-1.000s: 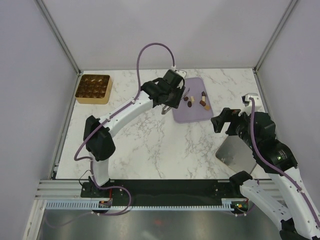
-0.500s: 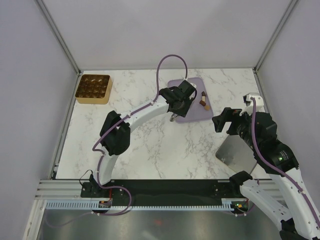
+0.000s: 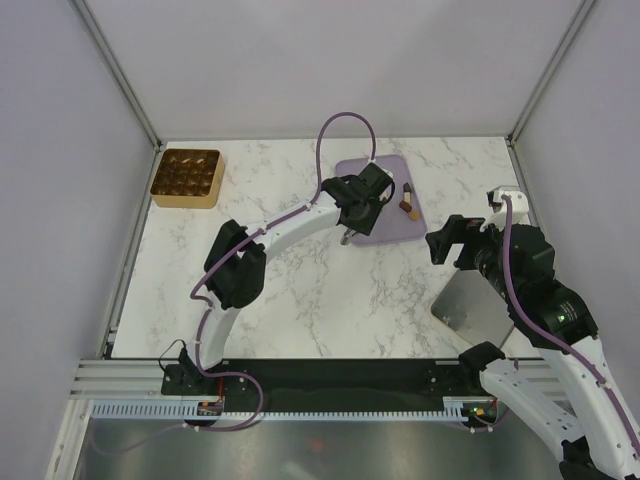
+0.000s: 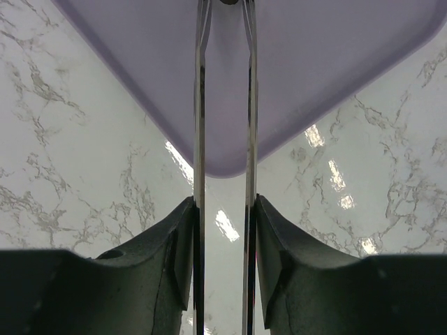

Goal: Pack the chocolate

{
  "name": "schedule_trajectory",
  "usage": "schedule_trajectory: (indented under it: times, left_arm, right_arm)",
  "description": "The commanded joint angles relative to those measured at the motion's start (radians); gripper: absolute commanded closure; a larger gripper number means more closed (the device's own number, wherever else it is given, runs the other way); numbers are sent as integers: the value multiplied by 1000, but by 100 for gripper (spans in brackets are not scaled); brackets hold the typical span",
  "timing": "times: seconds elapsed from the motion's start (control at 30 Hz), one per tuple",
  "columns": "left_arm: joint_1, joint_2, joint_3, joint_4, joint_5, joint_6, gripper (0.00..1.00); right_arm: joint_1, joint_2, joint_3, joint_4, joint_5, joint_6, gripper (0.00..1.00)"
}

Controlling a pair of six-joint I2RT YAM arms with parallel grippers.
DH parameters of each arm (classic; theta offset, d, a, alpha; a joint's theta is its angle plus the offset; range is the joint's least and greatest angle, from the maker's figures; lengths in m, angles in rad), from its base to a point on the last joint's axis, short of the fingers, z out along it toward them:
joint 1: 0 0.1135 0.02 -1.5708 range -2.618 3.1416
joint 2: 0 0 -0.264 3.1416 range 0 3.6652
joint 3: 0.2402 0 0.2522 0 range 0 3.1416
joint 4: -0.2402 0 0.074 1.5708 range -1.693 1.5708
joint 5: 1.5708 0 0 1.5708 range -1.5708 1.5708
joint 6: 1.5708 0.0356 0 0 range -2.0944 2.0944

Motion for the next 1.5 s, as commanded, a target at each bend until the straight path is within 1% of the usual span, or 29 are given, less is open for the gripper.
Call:
schedule_trajectory:
  times: [0.0, 0.13, 0.27, 0.67, 0.77, 0.83, 0.97, 1.03, 1.2, 1.3, 1.43, 1.47]
  left_arm:
    - [-5, 14, 49, 37, -4, -23, 57]
    - [-5, 23, 55, 39, -7, -15, 57]
    - [-5, 37, 74, 39, -13, -11, 55]
    - [-5, 78, 95, 36, -25, -11, 55]
    - [-5, 73, 92, 36, -30, -8, 56]
    - [-4, 66, 92, 26, -27, -6, 58]
    - [-4, 3, 71, -9, -20, -15, 63]
    - [-5, -60, 37, -32, -14, -23, 65]
    - [-4, -213, -38, -81, 3, -46, 66]
    - [8, -259, -52, -125, -2, -60, 66]
    - [63, -321, -44, -165, -13, -52, 66]
    - [109, -341, -43, -170, -16, -43, 66]
  right_arm:
    - [3, -12, 10, 7, 21, -9, 2]
    - [3, -20, 7, 7, 19, -6, 2]
    - [3, -22, 11, 6, 14, -1, 2]
    - [1, -26, 11, 7, 19, -3, 2]
    - [3, -28, 8, 6, 21, -1, 2]
    - [3, -29, 10, 7, 18, 0, 2]
    - [1, -35, 16, 1, 22, 2, 2]
    - [3, -37, 16, -1, 21, 2, 2]
    - [3, -37, 11, 2, 7, 11, 2]
    - [3, -37, 8, 5, -7, 19, 2]
    - [3, -37, 10, 13, -19, 19, 2]
    - [3, -35, 8, 16, -25, 19, 2]
